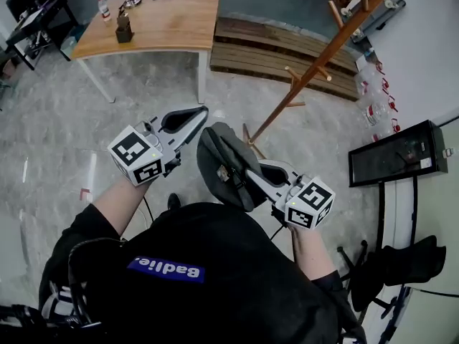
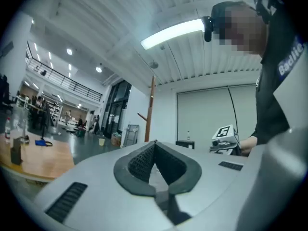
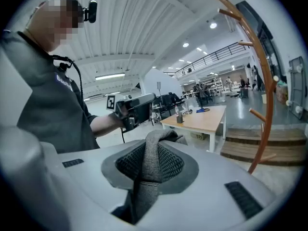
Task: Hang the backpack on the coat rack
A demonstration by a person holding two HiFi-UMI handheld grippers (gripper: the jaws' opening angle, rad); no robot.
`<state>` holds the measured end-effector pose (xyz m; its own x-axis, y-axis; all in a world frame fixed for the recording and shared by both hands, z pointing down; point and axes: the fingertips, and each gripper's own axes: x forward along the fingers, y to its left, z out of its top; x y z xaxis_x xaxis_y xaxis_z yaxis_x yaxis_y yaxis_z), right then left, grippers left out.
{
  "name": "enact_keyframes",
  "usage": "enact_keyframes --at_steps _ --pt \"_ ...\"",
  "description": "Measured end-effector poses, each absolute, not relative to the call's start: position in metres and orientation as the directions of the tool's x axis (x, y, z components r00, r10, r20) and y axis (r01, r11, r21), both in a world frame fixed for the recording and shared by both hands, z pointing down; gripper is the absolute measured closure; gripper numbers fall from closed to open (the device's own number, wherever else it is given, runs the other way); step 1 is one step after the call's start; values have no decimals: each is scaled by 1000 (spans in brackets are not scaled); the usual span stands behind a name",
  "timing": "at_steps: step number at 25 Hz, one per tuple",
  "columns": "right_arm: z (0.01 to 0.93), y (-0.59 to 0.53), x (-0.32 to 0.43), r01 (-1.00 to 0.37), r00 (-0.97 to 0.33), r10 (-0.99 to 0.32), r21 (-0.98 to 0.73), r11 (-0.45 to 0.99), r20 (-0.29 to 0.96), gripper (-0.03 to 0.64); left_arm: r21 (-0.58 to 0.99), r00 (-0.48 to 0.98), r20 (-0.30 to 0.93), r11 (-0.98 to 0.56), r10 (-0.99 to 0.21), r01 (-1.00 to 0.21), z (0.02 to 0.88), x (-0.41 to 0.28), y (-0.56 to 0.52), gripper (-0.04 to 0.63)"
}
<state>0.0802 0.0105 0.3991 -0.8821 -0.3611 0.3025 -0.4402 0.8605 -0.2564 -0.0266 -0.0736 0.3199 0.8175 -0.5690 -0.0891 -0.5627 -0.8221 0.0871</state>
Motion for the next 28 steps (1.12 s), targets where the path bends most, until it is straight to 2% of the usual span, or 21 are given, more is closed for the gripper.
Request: enact_keyframes --at_steps 4,9,17,28 --pt "380 8 72 -423 -892 -351 -251 871 284 549 76 778 -138 -790 -612 -608 294 -51 -82 586" --pt "371 -1 69 -427 -898 -364 -291 856 247 549 147 798 -124 -806 -590 -573 314 -43 -71 586" --pt "366 -13 57 -440 -893 -378 -295 848 245 549 152 815 -118 -822 -567 -549 315 -50 -72 586" --pt "368 -46 26 -547 -835 -478 -312 777 273 549 176 848 -143 -857 -510 -485 316 -88 -83 586"
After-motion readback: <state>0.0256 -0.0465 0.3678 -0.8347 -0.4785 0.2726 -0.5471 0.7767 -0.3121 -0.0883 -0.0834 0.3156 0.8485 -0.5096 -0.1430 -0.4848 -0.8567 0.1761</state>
